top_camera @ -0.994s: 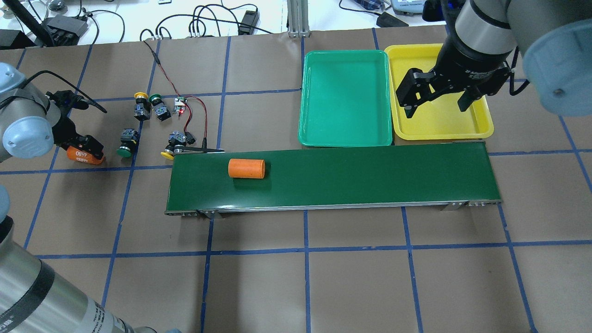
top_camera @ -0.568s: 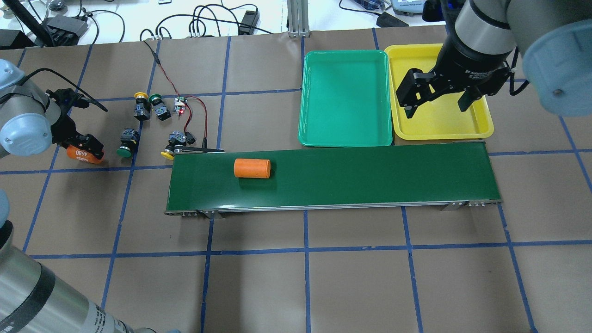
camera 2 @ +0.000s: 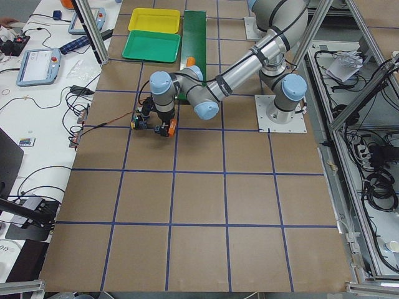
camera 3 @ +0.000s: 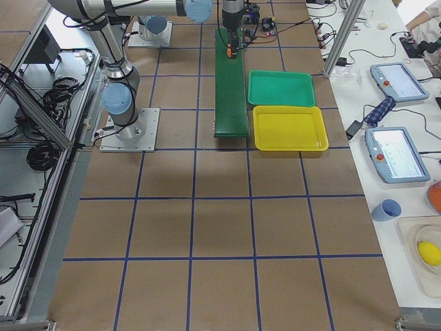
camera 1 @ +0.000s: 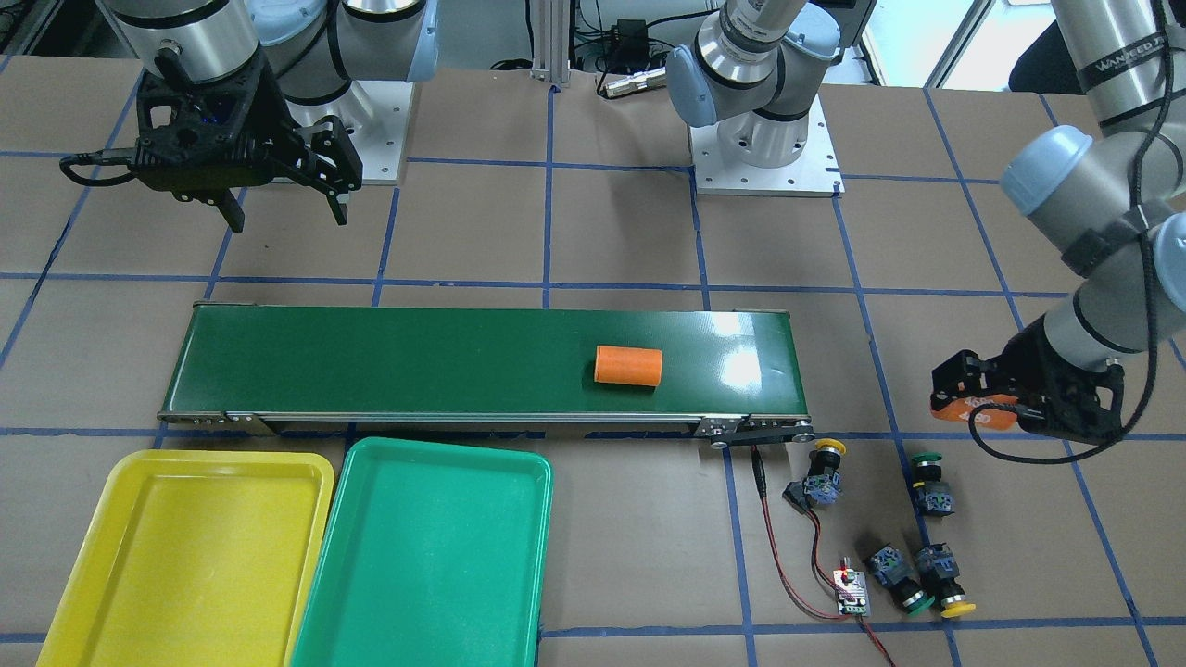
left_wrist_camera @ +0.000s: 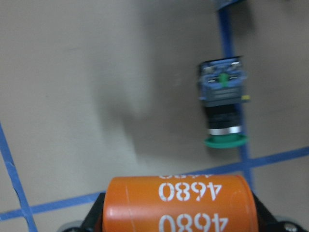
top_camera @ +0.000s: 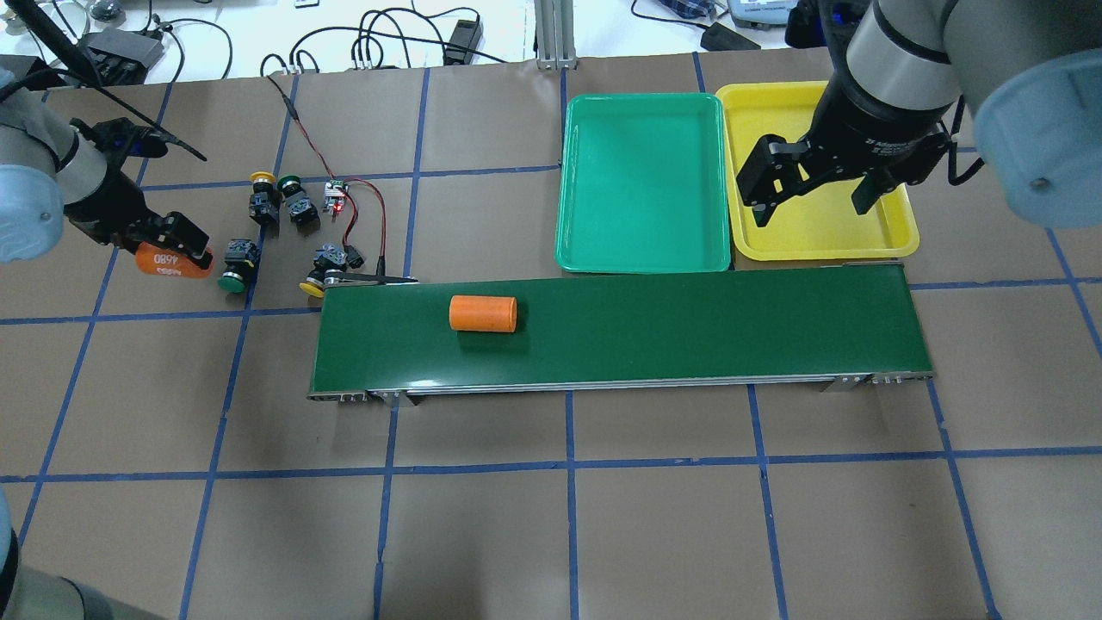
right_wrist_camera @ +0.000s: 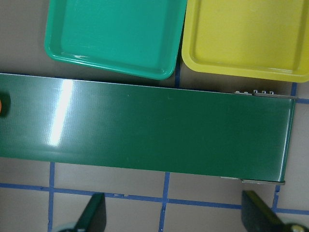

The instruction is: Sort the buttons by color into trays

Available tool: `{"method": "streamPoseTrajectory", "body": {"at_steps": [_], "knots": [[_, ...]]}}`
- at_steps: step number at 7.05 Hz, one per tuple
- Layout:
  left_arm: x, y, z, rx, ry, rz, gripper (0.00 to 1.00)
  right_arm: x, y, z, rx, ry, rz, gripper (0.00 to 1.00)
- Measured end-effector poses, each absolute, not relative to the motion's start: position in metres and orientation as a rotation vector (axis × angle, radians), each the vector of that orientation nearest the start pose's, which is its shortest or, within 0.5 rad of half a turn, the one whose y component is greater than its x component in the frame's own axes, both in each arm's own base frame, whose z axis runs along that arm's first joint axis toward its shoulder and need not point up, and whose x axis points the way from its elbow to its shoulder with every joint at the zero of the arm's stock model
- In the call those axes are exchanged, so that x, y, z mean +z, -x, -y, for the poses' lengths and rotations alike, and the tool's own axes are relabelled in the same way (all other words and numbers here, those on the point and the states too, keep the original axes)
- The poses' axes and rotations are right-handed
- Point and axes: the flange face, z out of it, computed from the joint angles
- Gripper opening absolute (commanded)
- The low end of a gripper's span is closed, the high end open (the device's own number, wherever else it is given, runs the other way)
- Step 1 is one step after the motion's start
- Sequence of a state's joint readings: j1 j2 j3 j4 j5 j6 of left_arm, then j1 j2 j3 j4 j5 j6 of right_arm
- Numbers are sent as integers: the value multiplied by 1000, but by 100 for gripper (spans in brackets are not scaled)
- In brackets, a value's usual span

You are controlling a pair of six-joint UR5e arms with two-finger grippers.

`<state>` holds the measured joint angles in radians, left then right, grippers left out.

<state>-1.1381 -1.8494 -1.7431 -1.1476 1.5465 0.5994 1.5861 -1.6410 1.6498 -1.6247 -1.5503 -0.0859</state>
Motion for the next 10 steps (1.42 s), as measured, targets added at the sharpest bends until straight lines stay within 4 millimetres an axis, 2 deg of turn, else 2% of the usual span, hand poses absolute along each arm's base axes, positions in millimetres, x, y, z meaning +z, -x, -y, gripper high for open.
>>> {"method": "streamPoseTrajectory", "body": {"at_steps": [1,3,4,6,8,9,10], "knots": [[306,-77,558,37,-221,-3180,0,487,-143,462,-69,159,-3116,100],[296,-9,521,99,-184,-3194,0,486,-143,462,-68,159,-3114,100],[290,21,509,123,-183,-3193,0,486,-143,461,-69,159,-3114,100],[273,61,499,172,-165,-3191,0,486,-142,461,-68,157,-3114,100],[261,77,497,196,-148,-3189,4,486,-142,462,-68,156,-3114,100],[259,81,497,195,-153,-3189,81,486,-142,462,-69,155,-3114,100],[258,83,497,191,-161,-3189,100,487,-141,462,-69,152,-3115,100]]}}
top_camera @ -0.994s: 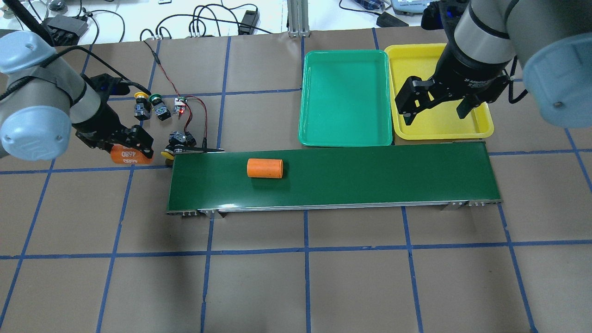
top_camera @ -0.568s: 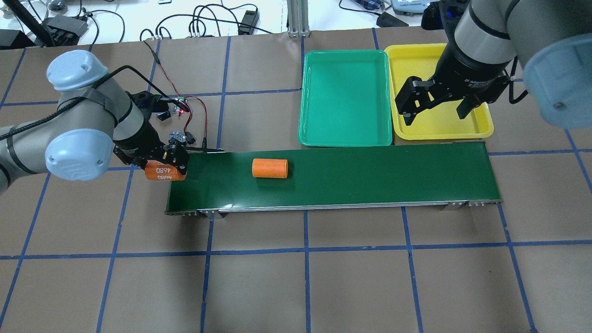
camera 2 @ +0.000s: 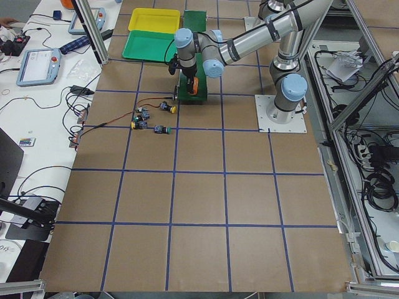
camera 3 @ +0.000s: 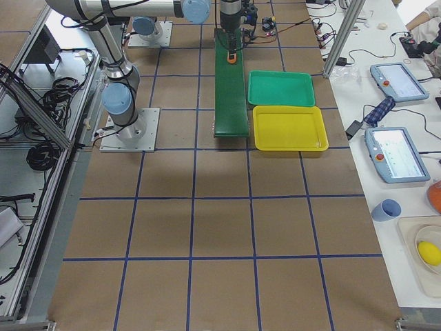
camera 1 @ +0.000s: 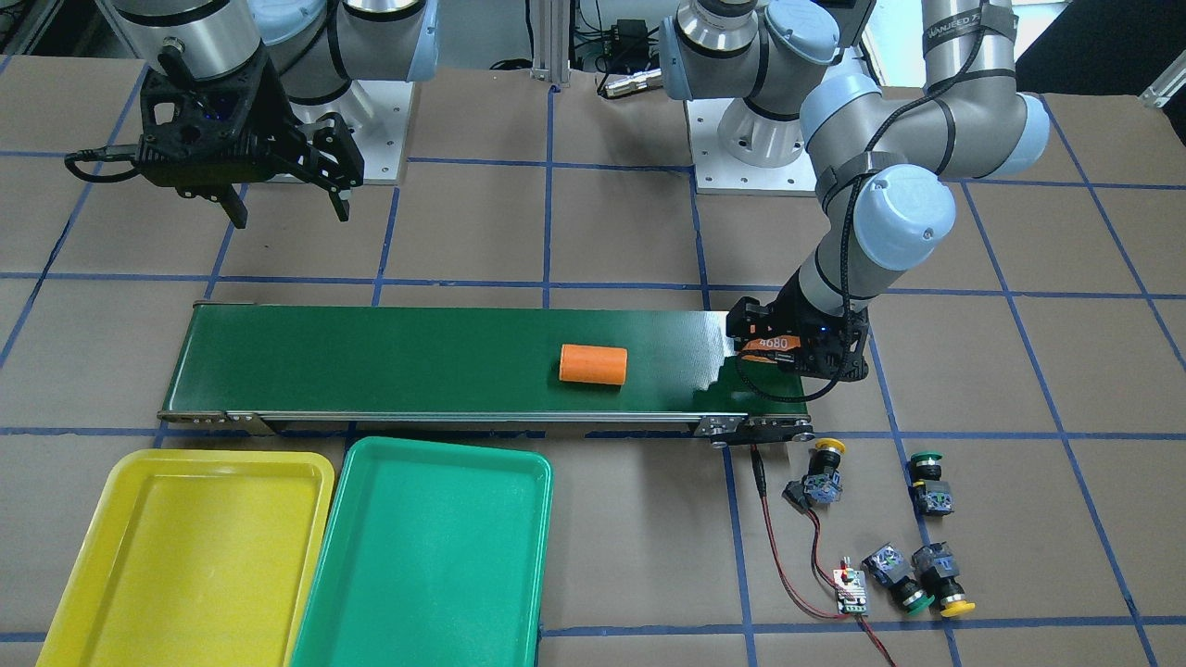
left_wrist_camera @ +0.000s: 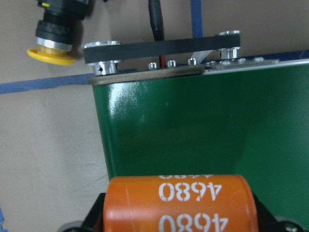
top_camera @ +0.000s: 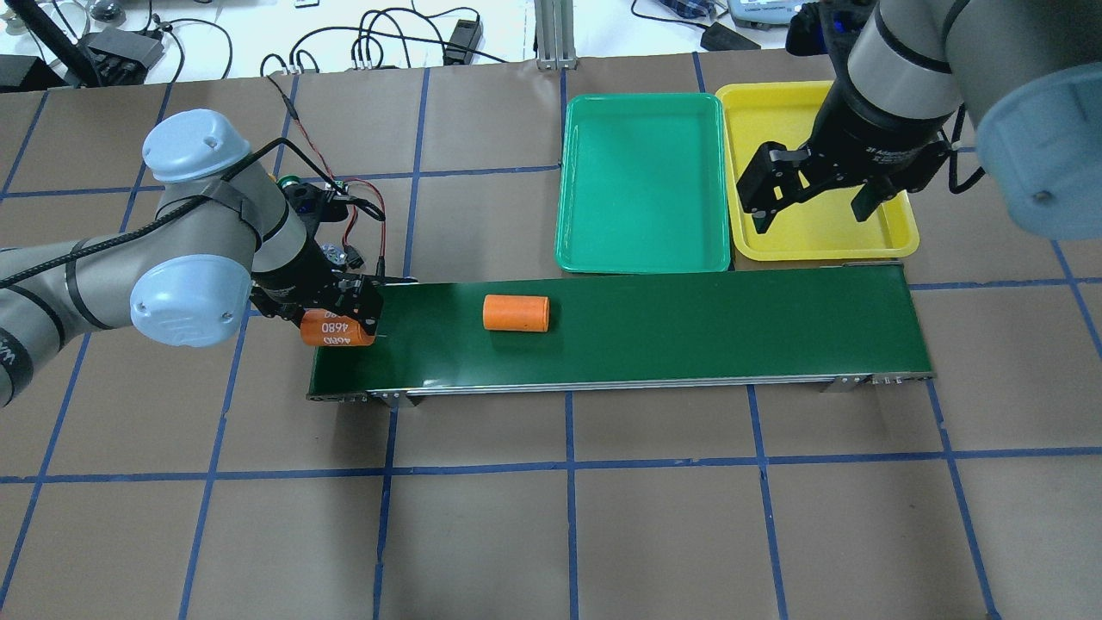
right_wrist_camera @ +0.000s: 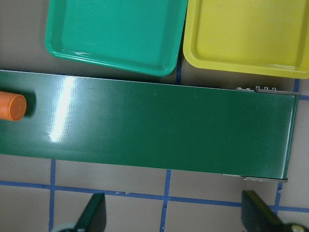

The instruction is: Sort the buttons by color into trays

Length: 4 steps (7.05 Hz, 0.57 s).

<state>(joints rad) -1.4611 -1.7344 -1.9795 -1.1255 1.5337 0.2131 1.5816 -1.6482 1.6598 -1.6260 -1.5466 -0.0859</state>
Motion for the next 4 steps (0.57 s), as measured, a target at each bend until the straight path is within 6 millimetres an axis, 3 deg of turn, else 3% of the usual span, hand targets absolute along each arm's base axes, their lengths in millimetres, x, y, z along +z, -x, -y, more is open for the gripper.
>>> {"method": "streamPoseTrajectory", "body": {"at_steps": [2,4], "knots": [[251,86,492,207,-163,-3188,100,486,-139,462,-69,146,-3118,100],[268,87,488,139,-167,-3188,100,486,-138,462,-69,145,-3120,100]]}}
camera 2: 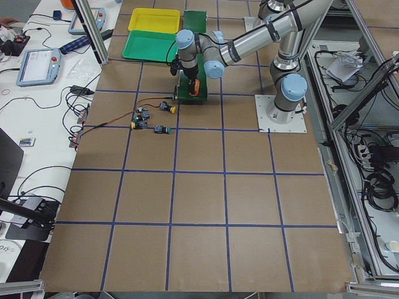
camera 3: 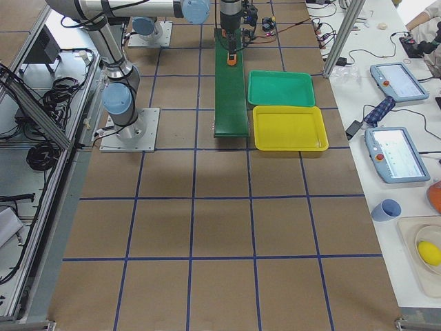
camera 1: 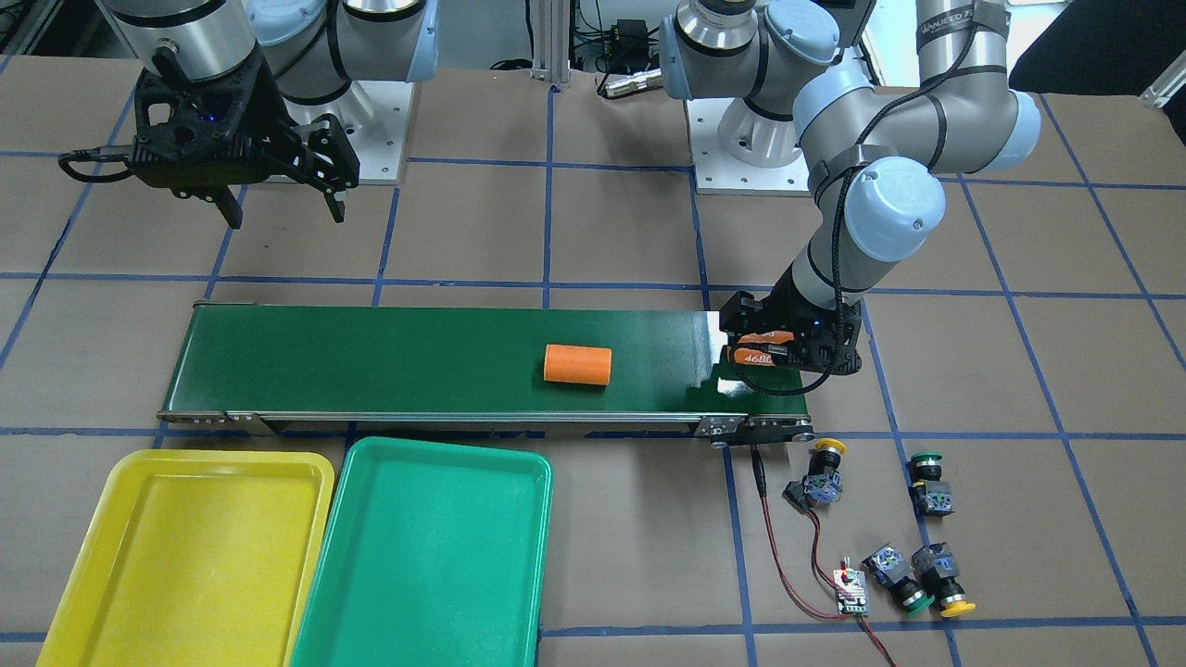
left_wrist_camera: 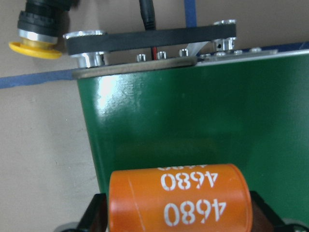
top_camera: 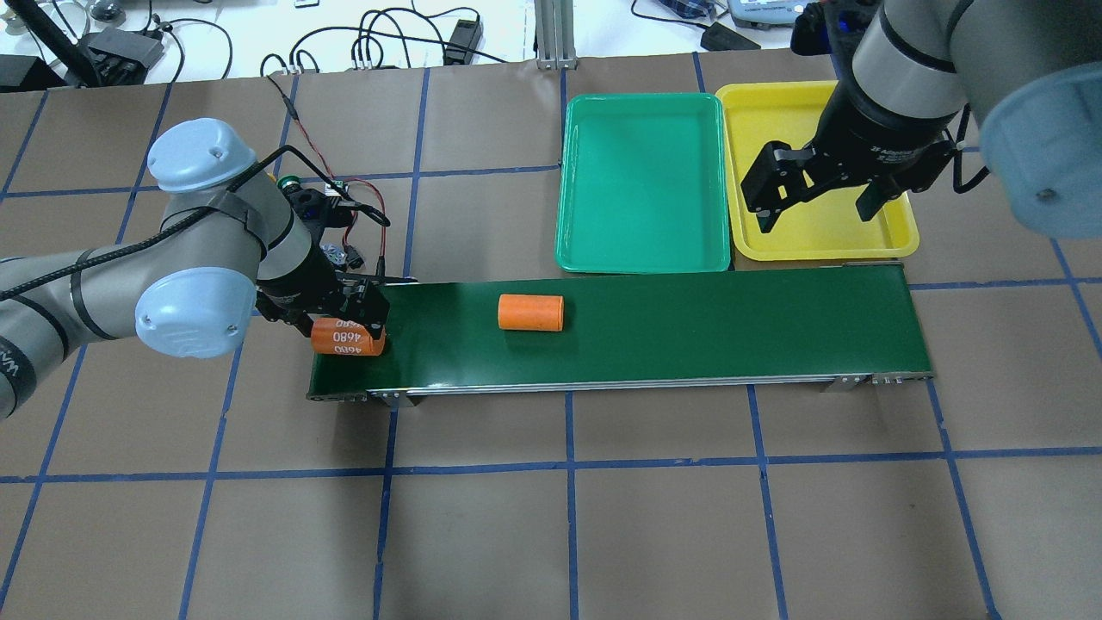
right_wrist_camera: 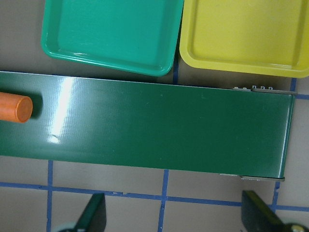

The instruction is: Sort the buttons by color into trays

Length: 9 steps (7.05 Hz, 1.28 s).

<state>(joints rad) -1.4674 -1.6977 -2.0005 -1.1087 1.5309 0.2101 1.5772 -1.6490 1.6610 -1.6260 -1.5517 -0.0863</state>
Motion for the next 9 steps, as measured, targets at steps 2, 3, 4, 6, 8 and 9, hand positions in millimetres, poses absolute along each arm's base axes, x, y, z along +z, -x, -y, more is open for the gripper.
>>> {"method": "streamPoseTrajectory", "body": {"at_steps": [2,3,4,6,8,9], "knots": [[309,88,479,24,-172,-3179,100,486,-138,462,-68,145,-3122,100],[328,86,476,-15,-165,-3170,100,486,-138,462,-68,145,-3122,100],[345,76,478,-43,-142,-3154,100,486,-138,462,-68,146,-3122,100],[351,11,505,-80,-17,-3120,100,486,-139,461,-66,148,-3123,100],[339,-74,530,-104,-26,-3104,100,485,-141,460,-66,154,-3121,100],[318,-96,543,-95,-50,-3104,100,485,-141,460,-65,155,-3119,100]]}}
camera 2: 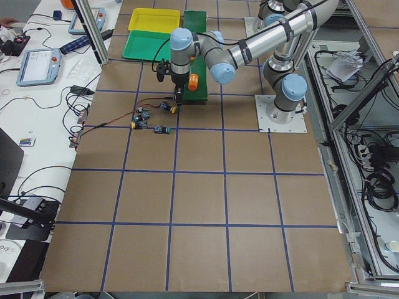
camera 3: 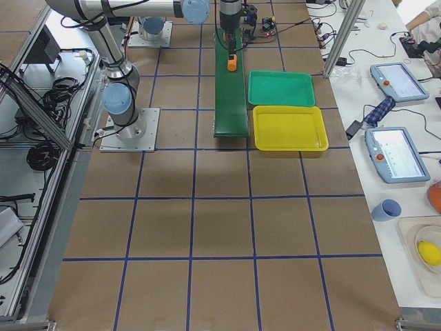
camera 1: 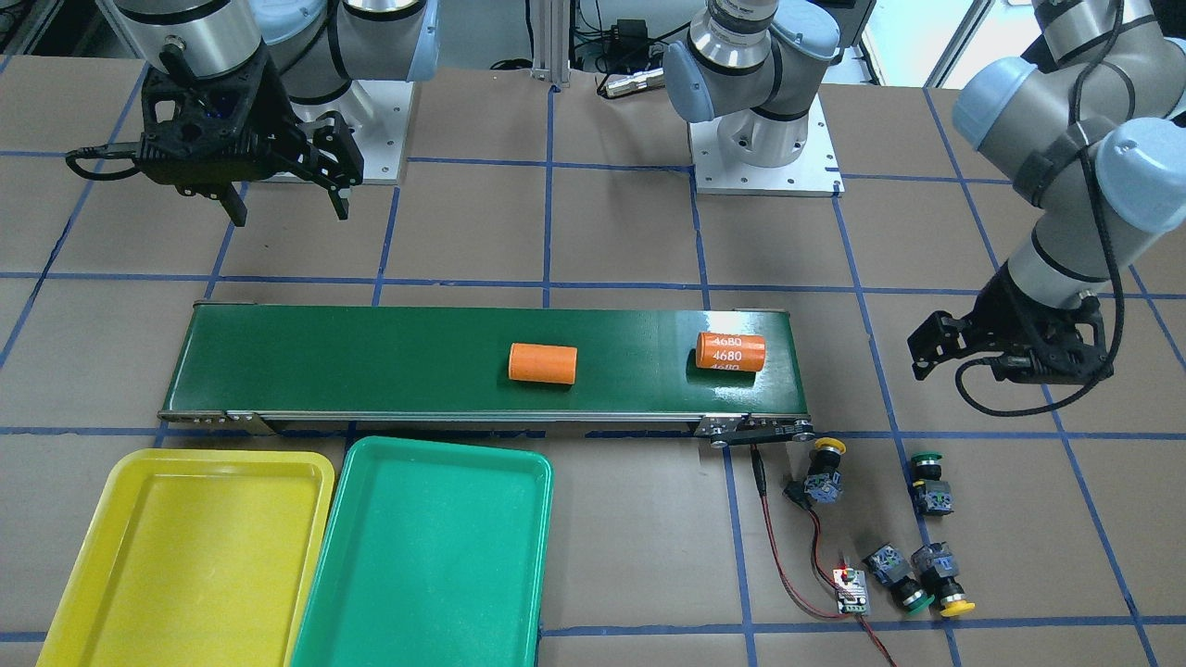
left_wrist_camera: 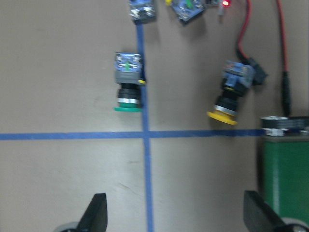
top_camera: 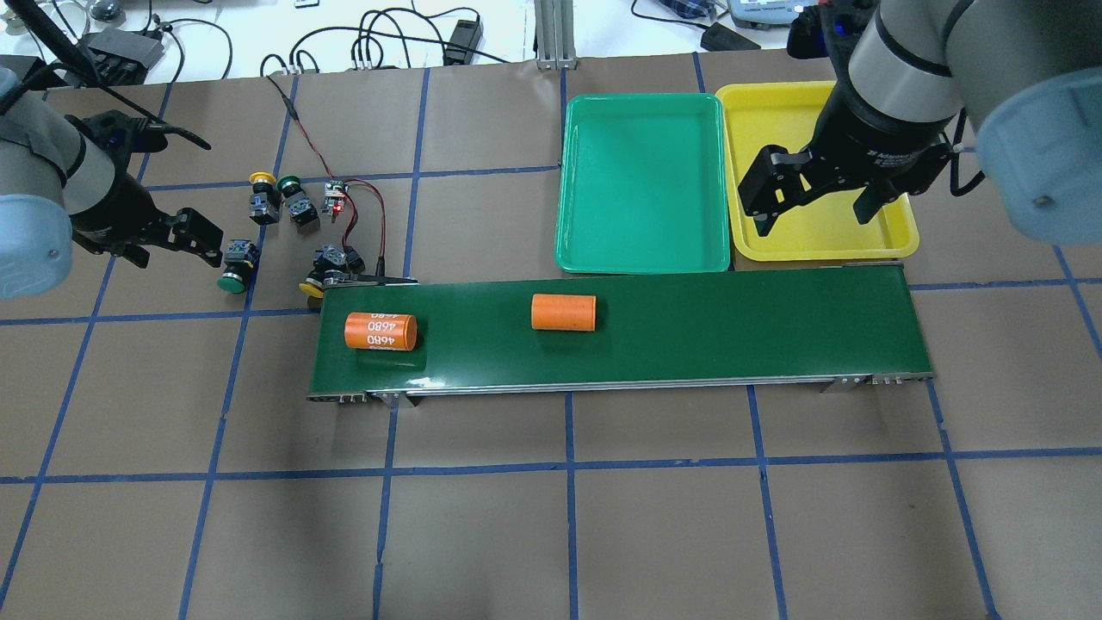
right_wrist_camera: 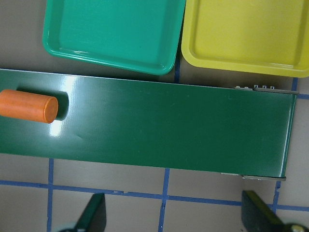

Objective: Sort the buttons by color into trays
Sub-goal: 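Release the cylinder and move the left gripper to a green-capped button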

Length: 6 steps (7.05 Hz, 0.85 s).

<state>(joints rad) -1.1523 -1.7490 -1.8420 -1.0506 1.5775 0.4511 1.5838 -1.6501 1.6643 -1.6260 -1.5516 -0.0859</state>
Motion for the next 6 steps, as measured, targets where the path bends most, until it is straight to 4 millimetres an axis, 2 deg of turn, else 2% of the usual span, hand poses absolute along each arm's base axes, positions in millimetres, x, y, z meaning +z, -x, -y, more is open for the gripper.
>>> {"method": "streamPoseTrajectory", "body": {"at_steps": [3,6], "knots": [[260,-123,585,-92,-73,-3115,100,486,-140,463,-79,149,-3115,100],[214,-127,608,-177,-95,-3145,100,490,-139,465,-96,144,-3114,100]]}}
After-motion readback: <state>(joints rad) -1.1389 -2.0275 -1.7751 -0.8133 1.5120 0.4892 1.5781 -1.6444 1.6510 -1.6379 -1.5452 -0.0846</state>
